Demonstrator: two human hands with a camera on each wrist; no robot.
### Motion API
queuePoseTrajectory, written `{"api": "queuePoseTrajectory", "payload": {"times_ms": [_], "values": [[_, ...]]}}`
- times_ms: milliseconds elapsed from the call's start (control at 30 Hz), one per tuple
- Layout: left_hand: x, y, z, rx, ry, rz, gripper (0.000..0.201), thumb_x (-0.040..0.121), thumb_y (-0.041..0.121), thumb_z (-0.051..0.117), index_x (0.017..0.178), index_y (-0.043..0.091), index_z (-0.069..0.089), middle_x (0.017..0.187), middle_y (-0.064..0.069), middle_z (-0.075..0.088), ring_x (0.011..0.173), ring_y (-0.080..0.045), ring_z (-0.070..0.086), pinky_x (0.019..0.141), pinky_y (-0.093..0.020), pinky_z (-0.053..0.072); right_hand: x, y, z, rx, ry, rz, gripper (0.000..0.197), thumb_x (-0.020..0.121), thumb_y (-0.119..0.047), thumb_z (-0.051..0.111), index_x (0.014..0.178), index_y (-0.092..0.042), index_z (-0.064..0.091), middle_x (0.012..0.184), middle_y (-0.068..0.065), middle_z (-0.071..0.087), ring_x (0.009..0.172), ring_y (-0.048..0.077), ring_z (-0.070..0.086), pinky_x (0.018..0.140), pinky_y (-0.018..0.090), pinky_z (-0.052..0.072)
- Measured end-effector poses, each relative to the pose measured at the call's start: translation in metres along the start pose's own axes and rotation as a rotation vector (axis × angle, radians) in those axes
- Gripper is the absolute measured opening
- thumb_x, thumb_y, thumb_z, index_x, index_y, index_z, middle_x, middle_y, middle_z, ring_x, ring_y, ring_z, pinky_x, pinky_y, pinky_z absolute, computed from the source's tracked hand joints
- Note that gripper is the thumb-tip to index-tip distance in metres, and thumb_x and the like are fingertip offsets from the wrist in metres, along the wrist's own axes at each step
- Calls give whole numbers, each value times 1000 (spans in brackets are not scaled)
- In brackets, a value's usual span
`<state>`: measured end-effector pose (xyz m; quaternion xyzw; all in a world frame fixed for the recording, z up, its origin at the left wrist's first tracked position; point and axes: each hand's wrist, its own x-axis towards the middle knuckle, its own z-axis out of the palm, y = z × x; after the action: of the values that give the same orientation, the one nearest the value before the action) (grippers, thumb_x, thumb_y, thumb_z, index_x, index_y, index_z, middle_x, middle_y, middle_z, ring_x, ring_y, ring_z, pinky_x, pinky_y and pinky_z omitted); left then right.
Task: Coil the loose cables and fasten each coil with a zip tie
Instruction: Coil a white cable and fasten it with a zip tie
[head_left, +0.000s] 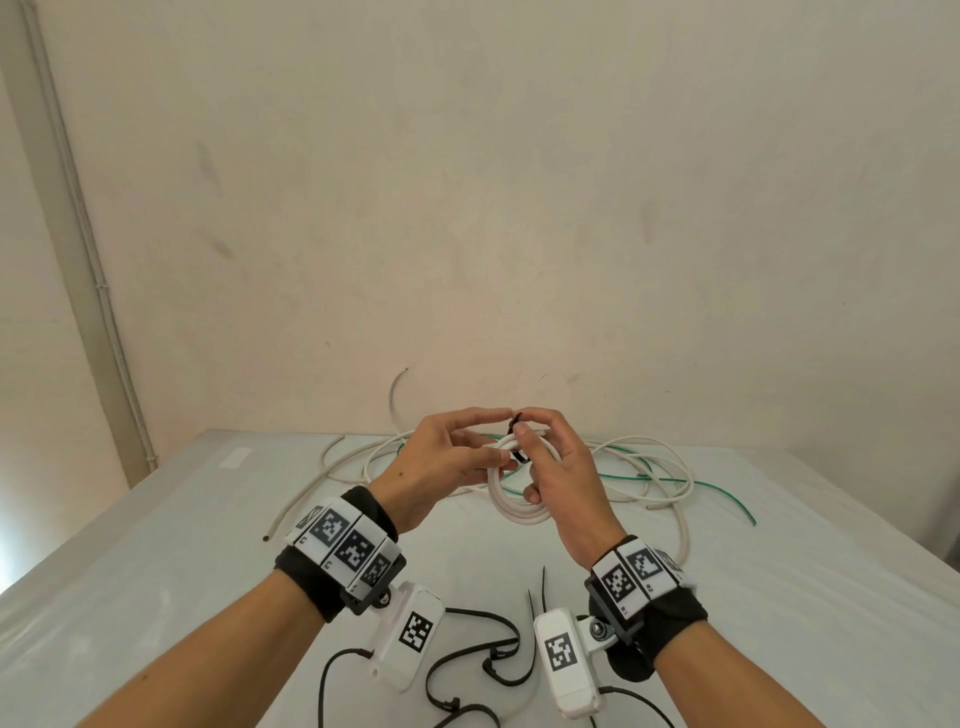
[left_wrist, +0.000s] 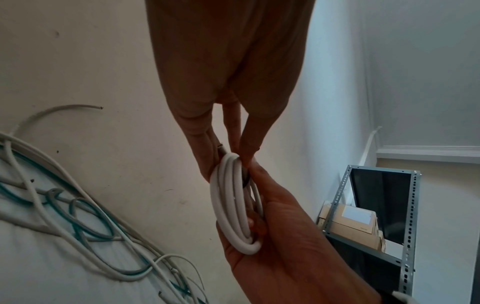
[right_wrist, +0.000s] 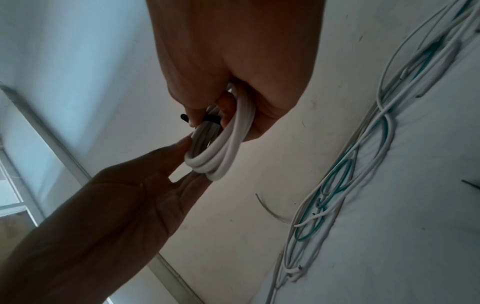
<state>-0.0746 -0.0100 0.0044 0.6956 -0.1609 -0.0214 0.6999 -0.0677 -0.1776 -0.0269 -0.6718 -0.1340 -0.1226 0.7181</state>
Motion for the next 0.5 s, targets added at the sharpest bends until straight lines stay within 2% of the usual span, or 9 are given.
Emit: {"api": "queuePoseTrajectory", "payload": {"times_ms": [100, 267, 400, 500], "values": [[0, -1, -1, 15, 31, 3, 37, 88, -2, 76, 122, 12, 73, 104, -23, 77, 99, -31, 77, 95, -40, 60, 1, 1, 2, 32, -5, 16, 9, 102, -32, 64, 110, -29, 68, 84, -14, 65, 60, 2, 51, 56, 28, 42], [-1, -3, -3, 25, 75, -12, 27, 88, 1, 78, 114, -2, 70, 100, -20, 78, 96, -31, 77, 100, -47, 58, -4, 1, 5, 13, -43, 27, 11, 99, -34, 67, 109, -28, 67, 91, -6, 67, 80, 6, 62, 59, 27, 44], [-5, -1, -4, 36, 64, -11, 28, 89, 1, 77, 115, -3, 68, 100, -20, 78, 95, -31, 77, 96, -44, 60, -4, -2, 7, -7, -38, 19, 11, 100, -33, 65, 108, -26, 66, 90, -10, 67, 77, 3, 62, 59, 23, 46], [-4, 4, -4, 42, 56, -34, 21, 95, 5, 70, 115, -2, 66, 102, -22, 77, 96, -36, 76, 91, -42, 62, -4, -1, 8, -20, -28, 2, 9, 101, -32, 66, 107, -25, 66, 89, -9, 68, 74, 2, 61, 56, 20, 46]]}}
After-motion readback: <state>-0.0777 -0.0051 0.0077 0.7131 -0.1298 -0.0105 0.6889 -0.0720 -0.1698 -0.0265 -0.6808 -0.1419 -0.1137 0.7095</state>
